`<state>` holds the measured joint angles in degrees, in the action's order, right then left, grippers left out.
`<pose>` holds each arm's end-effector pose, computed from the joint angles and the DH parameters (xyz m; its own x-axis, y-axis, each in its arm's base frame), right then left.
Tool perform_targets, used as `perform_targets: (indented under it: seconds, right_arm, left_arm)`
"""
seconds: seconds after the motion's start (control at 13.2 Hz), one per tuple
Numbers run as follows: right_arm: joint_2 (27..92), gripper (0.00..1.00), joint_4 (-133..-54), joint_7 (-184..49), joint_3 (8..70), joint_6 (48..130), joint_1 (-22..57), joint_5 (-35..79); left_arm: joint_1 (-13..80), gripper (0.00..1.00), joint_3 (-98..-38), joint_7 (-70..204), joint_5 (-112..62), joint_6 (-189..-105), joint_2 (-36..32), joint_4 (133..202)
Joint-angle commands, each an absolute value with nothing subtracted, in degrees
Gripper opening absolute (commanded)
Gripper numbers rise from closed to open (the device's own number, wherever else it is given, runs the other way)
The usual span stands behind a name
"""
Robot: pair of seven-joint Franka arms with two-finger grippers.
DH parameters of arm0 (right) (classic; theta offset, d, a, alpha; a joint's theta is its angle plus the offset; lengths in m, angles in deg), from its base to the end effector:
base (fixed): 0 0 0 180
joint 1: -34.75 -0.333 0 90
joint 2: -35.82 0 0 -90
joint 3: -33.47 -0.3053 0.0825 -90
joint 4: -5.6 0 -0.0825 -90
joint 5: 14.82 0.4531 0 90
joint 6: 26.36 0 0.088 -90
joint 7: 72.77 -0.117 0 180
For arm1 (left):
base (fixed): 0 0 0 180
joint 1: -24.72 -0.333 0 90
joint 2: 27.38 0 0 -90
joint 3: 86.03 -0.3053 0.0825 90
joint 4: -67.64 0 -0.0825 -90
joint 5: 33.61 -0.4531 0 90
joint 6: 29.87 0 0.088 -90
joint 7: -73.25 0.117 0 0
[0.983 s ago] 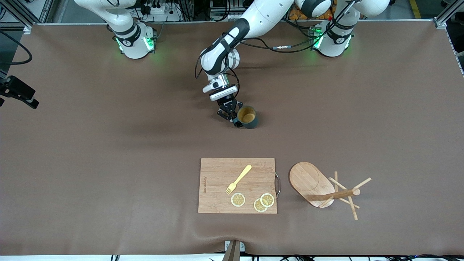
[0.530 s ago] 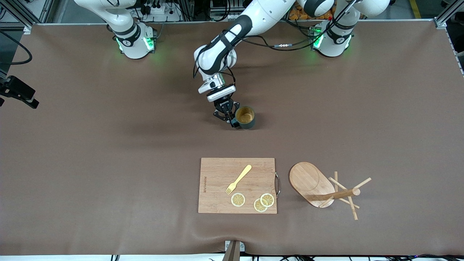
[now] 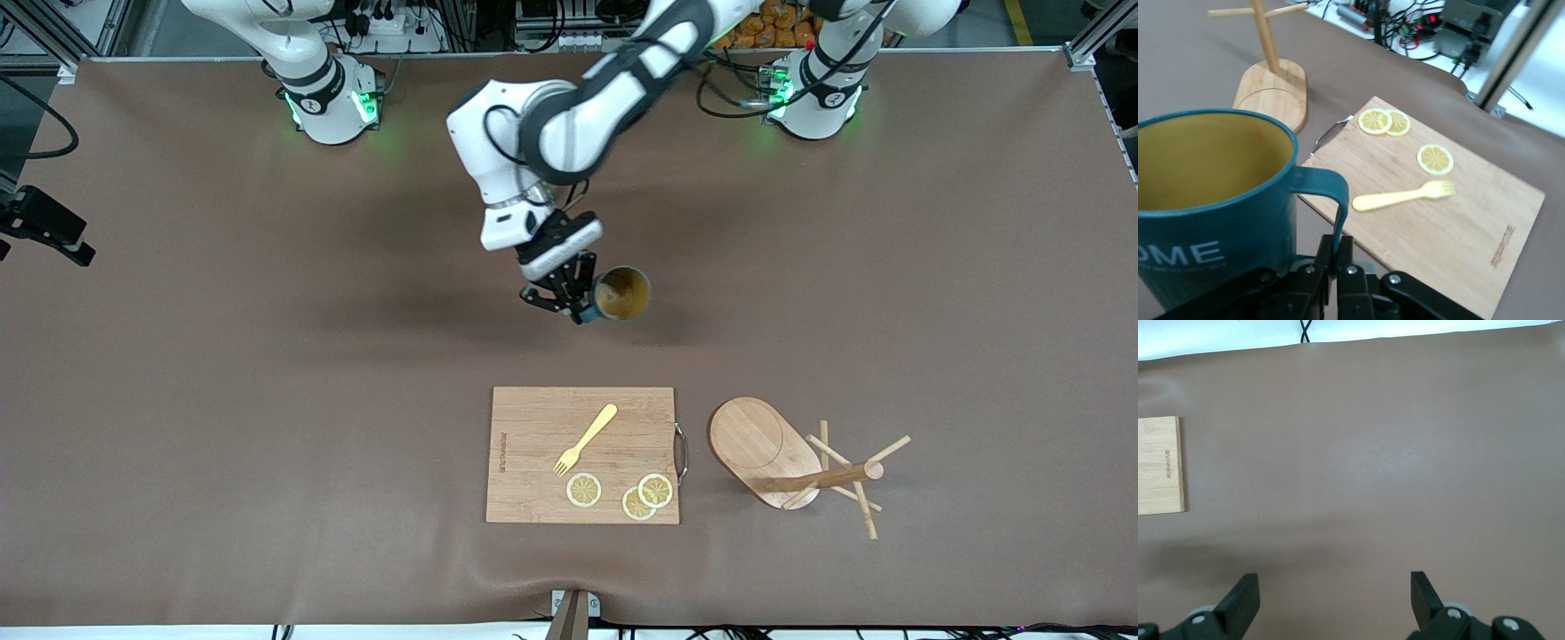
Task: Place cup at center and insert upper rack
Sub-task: 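Lift the teal mug by the handle and carry it to the mug tree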
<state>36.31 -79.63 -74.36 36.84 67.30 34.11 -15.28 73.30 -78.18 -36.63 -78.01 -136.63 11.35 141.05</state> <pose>0.6333 -0.0309 0.6500 0.9876 -0.0743 0.1383 -0.0757 -0.9971 0.0047 0.5064 -0.6121 0.3219 0.6008 0.5269 0.6012 0.6234 -0.7796 0.0603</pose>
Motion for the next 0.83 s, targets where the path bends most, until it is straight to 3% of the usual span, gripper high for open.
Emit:
perform_targets:
  seconds: [0.0, 0.23, 0.76]
  right_arm:
    - [36.96, 1.00, -78.25, -75.06, 36.55, 66.63, 34.40, -15.88]
    - [36.96, 1.00, -78.25, -75.06, 36.55, 66.63, 34.40, -15.88]
    - [36.96, 1.00, -78.25, -75.06, 36.55, 66.63, 34.31, -15.88]
  left_arm:
    - [67.72, 0.00, -77.24, -35.03, -70.47, -140.07, 6.74, 141.38]
    - [60.43, 0.00, -77.15, -34.86, -61.94, -143.58, 4.01, 139.89]
    - [47.33, 0.00, -77.42, -34.68, -43.32, -161.77, 2.94, 140.15]
